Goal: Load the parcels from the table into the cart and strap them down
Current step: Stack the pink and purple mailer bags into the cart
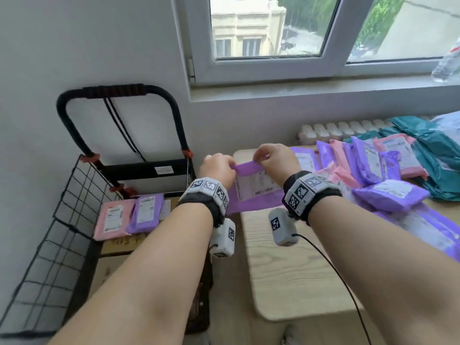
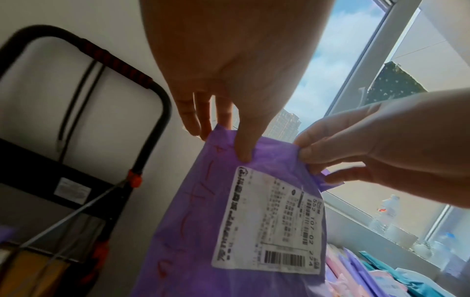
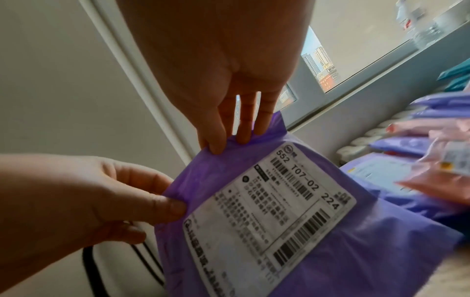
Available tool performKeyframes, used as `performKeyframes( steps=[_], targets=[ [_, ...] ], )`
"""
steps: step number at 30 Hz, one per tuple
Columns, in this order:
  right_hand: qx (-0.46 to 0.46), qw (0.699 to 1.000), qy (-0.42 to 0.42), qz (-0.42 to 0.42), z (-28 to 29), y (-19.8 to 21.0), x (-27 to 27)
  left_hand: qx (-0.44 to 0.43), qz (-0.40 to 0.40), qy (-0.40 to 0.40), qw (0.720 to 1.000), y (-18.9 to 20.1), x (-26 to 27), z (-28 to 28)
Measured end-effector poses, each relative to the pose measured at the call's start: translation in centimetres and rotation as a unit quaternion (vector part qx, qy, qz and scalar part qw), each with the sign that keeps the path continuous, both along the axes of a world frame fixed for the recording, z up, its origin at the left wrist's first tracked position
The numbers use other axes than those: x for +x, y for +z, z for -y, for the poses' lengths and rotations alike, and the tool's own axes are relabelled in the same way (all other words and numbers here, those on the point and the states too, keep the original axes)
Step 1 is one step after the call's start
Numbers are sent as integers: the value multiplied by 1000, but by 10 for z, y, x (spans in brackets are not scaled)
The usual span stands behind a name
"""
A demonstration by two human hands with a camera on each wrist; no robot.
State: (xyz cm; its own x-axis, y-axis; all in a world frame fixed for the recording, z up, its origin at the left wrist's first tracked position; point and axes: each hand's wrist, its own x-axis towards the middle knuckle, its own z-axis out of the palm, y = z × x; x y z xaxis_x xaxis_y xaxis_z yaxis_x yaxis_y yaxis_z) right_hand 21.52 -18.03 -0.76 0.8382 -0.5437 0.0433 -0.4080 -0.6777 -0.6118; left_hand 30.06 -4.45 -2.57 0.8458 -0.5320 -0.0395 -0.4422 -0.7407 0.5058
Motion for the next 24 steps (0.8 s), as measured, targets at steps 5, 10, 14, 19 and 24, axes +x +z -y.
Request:
performKeyframes(
  steps=[5, 10, 14, 19, 24],
  targets=[
    [17, 997, -52, 50, -66, -12, 29, -17, -45, 48, 998, -9, 28, -66],
    [168, 978, -117, -39, -107, -43, 43, -71, -106, 154, 980, -25, 55, -114],
    [244, 958, -111, -105, -135, -68, 59, -126, -146, 235, 953, -35, 70, -136],
    [280, 955, -44, -87, -158, -84, 90, -171, -179, 322, 914, -46, 82, -163],
    [263, 958, 1, -112, -181, -86, 111, -169, -199, 369, 892, -66, 84, -194]
  ],
)
